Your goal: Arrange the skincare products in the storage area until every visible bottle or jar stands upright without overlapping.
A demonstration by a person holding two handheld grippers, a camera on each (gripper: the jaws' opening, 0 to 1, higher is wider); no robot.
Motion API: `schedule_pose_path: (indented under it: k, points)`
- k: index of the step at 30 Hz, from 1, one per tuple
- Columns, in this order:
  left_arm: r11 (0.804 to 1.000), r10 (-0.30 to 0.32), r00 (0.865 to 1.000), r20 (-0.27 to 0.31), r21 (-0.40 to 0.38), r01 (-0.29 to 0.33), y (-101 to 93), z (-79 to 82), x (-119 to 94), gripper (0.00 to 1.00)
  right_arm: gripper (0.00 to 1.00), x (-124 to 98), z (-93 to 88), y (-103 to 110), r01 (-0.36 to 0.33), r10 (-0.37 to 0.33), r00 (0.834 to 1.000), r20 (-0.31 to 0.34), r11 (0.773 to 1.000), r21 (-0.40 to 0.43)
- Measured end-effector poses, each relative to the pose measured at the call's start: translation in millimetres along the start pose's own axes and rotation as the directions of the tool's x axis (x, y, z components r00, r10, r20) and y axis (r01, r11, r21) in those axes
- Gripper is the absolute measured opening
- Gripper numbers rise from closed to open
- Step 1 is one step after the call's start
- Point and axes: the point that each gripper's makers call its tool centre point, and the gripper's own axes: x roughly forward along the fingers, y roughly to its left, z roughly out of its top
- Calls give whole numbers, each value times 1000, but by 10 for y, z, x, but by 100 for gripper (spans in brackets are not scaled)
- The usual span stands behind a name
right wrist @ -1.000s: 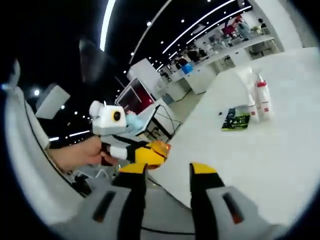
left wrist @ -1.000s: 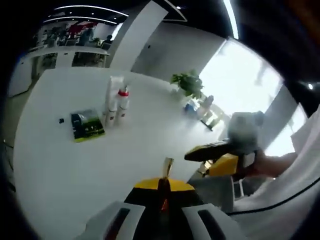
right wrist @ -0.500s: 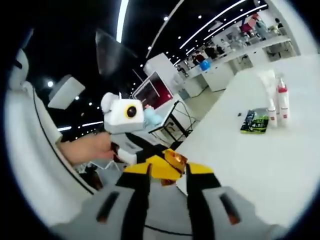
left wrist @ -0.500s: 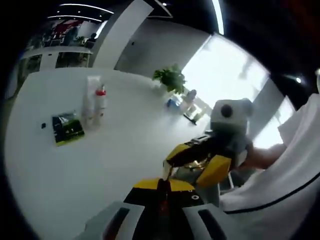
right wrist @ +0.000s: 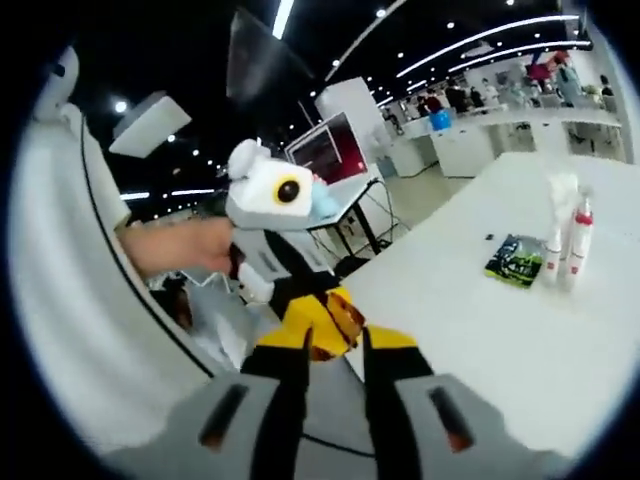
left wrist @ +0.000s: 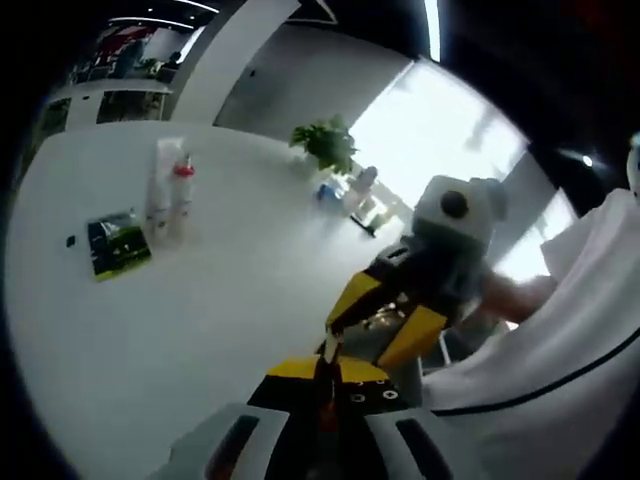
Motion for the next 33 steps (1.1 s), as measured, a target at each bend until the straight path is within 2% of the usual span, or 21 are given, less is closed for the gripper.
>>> schedule_pose_path:
  k: [5,8,14,19,24,28,29,30,31,33]
  points:
    - [1000,8,1000,-4,-2,-8,28,12,-7,4,21,-33,70,32,0,0,1000,3,997,-72]
    - [1000,-13,1000,-11,7,13,-13,7,-1,4,21,-10,12,59,-15,10,999,-44,992,-123]
    - [998,-52,997,-60,44,55,-107,-70,44,4,19,6,-52,131,-65,55,996,-75,989,-131]
    - [991,-91,988,-123,84,102,-190,-174,43,4,14,-15,-138,228,-155,135,979,-153,979,-129]
    - [987,-99,985,-144,111,115,-214,-194,47,4,10,-18,-167,261,-188,158,968,-196,972,-143]
    - [987,-74,984,-161,129,96,-173,-197,57,4,6,-7,-202,234,-176,143,968,-206,973,-151]
    - [979,-120,971,-206,140,150,-239,-265,39,4,1,4,-170,46,-73,37,983,-181,978,-197]
    - [985,-80,981,-174,136,105,-198,-215,70,4,1,-4,-203,176,-157,125,972,-200,975,-156]
    - [983,-81,982,-173,146,107,-202,-212,80,4,1,-9,-209,168,-163,137,969,-205,980,-115]
    - [984,-81,981,-175,143,107,-197,-214,76,4,1,-9,-201,161,-155,124,972,-197,977,-148]
